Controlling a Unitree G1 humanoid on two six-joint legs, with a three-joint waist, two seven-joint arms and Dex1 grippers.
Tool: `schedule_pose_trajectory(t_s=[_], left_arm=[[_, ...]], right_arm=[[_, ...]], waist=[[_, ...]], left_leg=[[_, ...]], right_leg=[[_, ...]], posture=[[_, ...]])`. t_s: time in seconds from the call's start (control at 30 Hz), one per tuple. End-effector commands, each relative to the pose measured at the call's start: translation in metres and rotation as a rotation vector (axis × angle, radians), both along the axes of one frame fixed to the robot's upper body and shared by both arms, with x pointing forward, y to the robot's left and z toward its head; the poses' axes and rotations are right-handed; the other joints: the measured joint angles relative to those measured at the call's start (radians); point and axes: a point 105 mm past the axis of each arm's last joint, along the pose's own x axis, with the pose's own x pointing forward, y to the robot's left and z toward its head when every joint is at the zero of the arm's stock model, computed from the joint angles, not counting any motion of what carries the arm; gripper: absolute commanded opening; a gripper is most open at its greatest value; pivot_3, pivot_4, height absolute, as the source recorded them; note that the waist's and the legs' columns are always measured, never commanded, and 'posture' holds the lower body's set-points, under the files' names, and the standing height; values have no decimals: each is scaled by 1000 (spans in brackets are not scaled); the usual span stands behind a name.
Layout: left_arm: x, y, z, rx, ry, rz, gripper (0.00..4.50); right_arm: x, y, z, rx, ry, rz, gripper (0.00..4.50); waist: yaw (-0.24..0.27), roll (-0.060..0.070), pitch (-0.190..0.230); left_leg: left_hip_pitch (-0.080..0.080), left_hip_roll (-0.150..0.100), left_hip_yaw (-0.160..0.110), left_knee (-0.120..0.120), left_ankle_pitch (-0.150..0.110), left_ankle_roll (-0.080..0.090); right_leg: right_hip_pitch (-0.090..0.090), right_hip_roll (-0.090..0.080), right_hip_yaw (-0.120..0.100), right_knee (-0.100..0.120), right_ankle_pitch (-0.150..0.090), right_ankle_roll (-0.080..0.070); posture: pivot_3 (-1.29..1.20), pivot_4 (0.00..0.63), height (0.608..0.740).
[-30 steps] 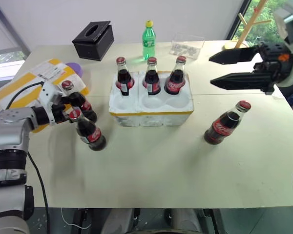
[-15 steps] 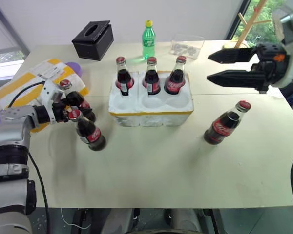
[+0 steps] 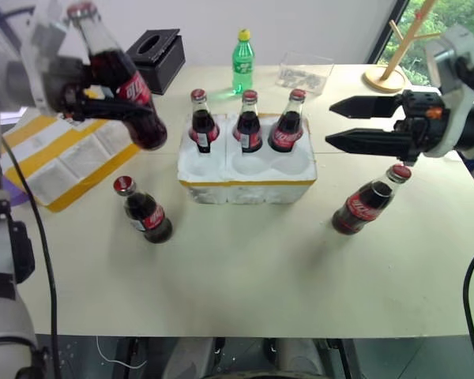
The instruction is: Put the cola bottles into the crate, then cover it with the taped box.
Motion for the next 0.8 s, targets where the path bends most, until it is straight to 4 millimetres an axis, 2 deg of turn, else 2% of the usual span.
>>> schedule_pose_trajectory(t_s=[0.03, 0.2, 0.33, 0.47, 0.57, 0.8], left_arm=[[-8, -32, 34, -18, -56, -116, 2805], [-8, -76, 50, 21, -111, -215, 2805], [20, -113, 47, 50, -143, -76, 2805], [30, -138, 34, 63, -80, -13, 2805], [39, -146, 14, 111, -42, 61, 2805], [35, -154, -1, 69, 78, 66, 2805]], right_arm=[[-7, 0, 14, 23, -78, -7, 4500], [-8, -2, 12, 40, -78, -34, 4500], [-10, -4, 11, 59, -81, -60, 4500], [-12, -8, 10, 69, -81, -92, 4500], [-13, -13, 9, 72, -79, -118, 4500], [-10, -17, 6, 74, -73, -158, 4500]], waist=[[0, 0, 0], [1, -1, 1], [2, -1, 1], [-3, -2, 1], [-1, -2, 1], [2, -2, 1]], left_leg=[[0, 0, 0, 0, 0, 0], [0, 0, 0, 1, 0, 0], [0, 0, 1, 1, 0, 0], [0, 0, 1, 1, 1, 1], [0, 0, 2, 1, 1, 1], [0, 0, 3, 2, 2, 0]], right_leg=[[0, 0, 0, 0, 0, 0], [0, 0, 0, 1, 0, 0], [0, 0, 0, 1, 0, 0], [-1, 0, 0, 3, 0, 1], [-1, 0, 1, 5, 0, 1], [-3, 0, 2, 8, 0, 1]], posture=[[0, 150, 739], [0, 150, 739], [0, 150, 739], [0, 150, 739], [0, 150, 739], [0, 150, 739]])
